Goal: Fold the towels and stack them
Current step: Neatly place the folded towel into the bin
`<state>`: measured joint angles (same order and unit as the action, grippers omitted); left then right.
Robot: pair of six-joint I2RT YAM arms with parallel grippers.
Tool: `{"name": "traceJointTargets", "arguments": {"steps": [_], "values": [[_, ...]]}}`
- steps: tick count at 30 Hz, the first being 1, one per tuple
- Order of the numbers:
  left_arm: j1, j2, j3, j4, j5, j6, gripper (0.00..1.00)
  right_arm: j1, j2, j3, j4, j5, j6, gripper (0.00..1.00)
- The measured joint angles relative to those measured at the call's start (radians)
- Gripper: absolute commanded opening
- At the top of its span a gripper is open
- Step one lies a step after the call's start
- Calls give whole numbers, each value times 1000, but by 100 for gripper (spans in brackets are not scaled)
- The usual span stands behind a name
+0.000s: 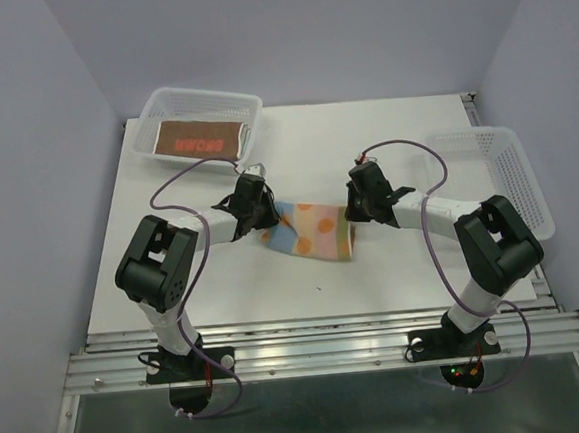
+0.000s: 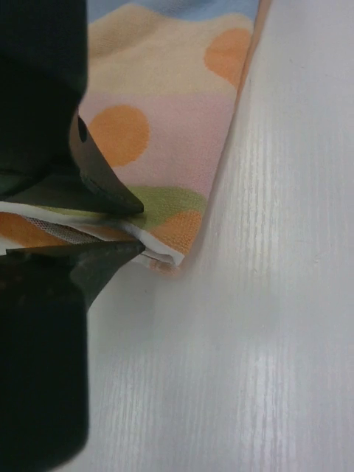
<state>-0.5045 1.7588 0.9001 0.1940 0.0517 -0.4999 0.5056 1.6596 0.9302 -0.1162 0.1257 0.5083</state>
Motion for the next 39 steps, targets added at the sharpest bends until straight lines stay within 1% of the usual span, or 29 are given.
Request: {"name": "traceJointTargets", "arguments": {"steps": [2,3,11,13,14,15,16,17,18,20,21,22,23,25,29,33,37,39], "values": [[0,-3,-4,0,-1,0,17,0,0,0,-3,18,16,9],[0,-4,-5,0,-1,0,16,0,0,0,-10,36,25,3],[0,-15,-18,1,0,0,10,0,-1,0,-40,135,72,1],[0,-23,-27,1,0,0,7,0,0,2,-47,156,76,5],[0,-29,-35,1,0,0,3,0,0,8,-60,165,78,9],[-1,-33,-39,1,0,0,0,0,0,11,-62,169,79,23],[-3,-35,-42,1,1,1,0,0,0,16,-63,169,78,31],[-5,-36,-42,0,0,2,0,0,0,21,-61,167,69,36],[-5,-36,-42,0,1,4,0,0,0,23,-56,160,66,48],[-5,-36,-42,0,8,9,0,0,-2,23,-55,136,46,54],[-5,-36,-41,0,11,11,0,0,-5,23,-56,126,41,69],[-4,-36,-40,0,12,13,0,0,-11,23,-57,115,35,79],[-5,-36,-39,-3,12,20,0,0,-29,23,-58,103,28,100],[-9,-36,-30,-19,-2,33,0,0,-64,23,-63,95,24,100],[-63,-35,41,-119,-112,100,0,0,-246,6,-51,99,23,100],[-122,-10,195,-235,-240,169,0,0,-450,-55,-50,131,47,100],[-146,24,352,-320,-366,238,0,0,-628,-154,-56,190,79,100],[-143,84,495,-386,-446,277,0,0,-708,-200,-60,217,89,100]]}}
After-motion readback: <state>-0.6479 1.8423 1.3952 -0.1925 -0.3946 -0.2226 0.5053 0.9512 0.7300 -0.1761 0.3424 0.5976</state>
